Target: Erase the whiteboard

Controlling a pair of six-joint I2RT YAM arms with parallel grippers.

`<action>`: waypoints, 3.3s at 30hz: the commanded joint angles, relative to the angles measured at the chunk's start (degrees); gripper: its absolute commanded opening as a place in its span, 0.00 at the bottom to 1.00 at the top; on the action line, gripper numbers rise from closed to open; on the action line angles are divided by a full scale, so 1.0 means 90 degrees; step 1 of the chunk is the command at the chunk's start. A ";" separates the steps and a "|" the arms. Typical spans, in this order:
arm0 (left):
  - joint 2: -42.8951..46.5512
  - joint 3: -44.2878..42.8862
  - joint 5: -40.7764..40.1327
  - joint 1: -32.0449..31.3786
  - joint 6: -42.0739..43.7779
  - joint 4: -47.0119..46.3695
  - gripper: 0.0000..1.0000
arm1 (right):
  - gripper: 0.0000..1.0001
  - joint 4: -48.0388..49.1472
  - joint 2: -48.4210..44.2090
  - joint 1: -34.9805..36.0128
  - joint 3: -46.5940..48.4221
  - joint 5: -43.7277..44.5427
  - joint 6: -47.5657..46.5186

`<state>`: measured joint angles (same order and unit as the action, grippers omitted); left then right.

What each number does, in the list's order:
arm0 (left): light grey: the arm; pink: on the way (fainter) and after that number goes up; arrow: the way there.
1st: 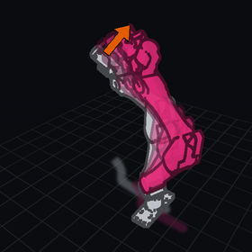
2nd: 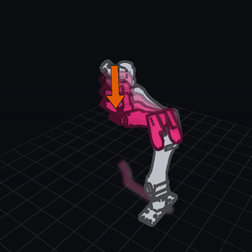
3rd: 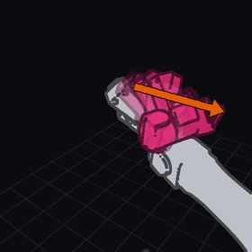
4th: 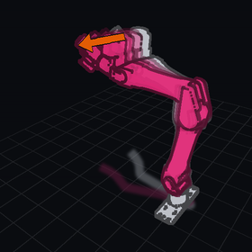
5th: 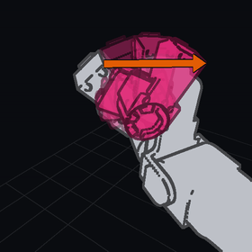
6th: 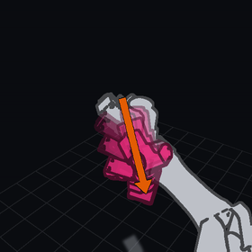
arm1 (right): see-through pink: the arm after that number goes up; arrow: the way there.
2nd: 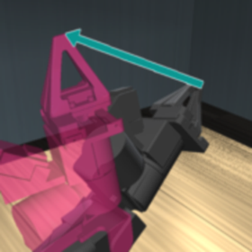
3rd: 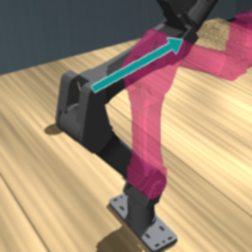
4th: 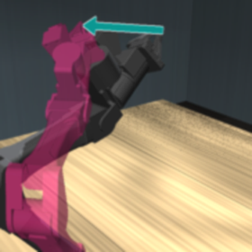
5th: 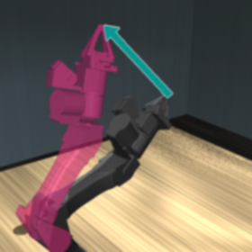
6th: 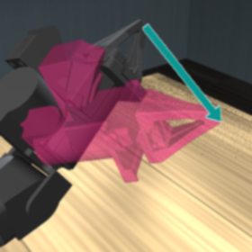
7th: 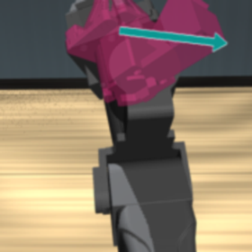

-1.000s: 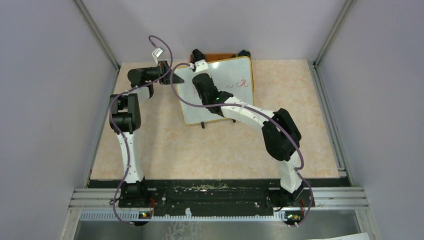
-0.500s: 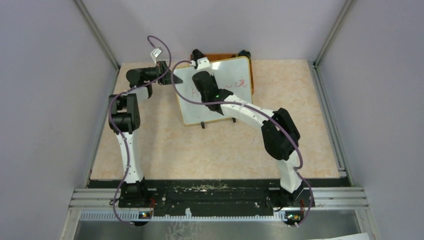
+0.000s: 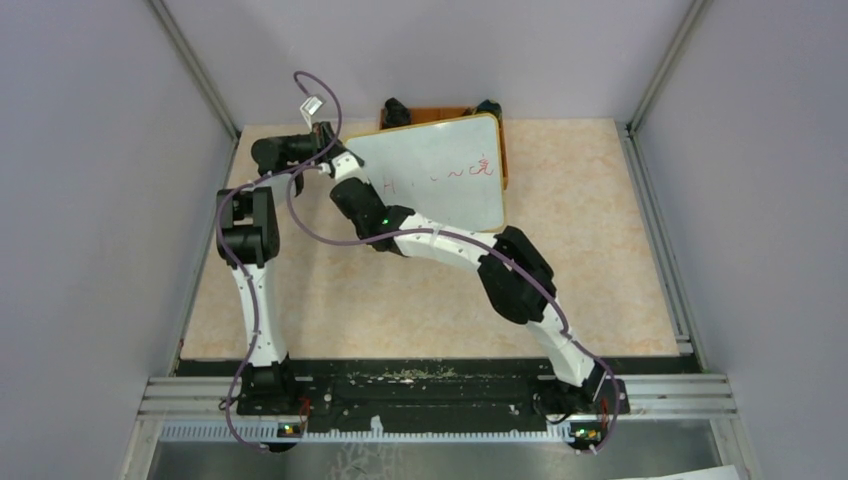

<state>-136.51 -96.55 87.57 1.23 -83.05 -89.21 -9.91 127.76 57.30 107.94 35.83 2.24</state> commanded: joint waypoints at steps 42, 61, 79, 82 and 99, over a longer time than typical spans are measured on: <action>0.0086 0.0065 0.1732 -0.0199 -0.0165 -0.1484 0.00 | 0.00 0.0059 -0.0345 -0.0344 0.0044 -0.0245 -0.0024; 0.0124 0.0019 0.1735 -0.0185 -0.0174 -0.1489 0.00 | 0.00 0.0980 -0.2377 -0.1729 -0.2968 0.0117 0.0112; 0.0089 0.0020 0.1735 -0.0196 -0.0204 -0.1484 0.00 | 0.00 0.0914 -0.1735 -0.0929 -0.2273 -0.0199 0.0162; 0.0094 0.0033 0.1735 -0.0191 -0.0202 -0.1485 0.00 | 0.00 0.0870 -0.1488 -0.0630 -0.2007 -0.0217 0.0154; 0.0143 0.0143 0.1735 -0.0195 -0.0148 -0.1484 0.00 | 0.00 0.0947 -0.1496 -0.0992 -0.2346 0.0085 0.0145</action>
<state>-136.51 -96.16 87.05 0.58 -82.37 -89.21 -4.21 117.97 54.02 88.73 33.54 3.20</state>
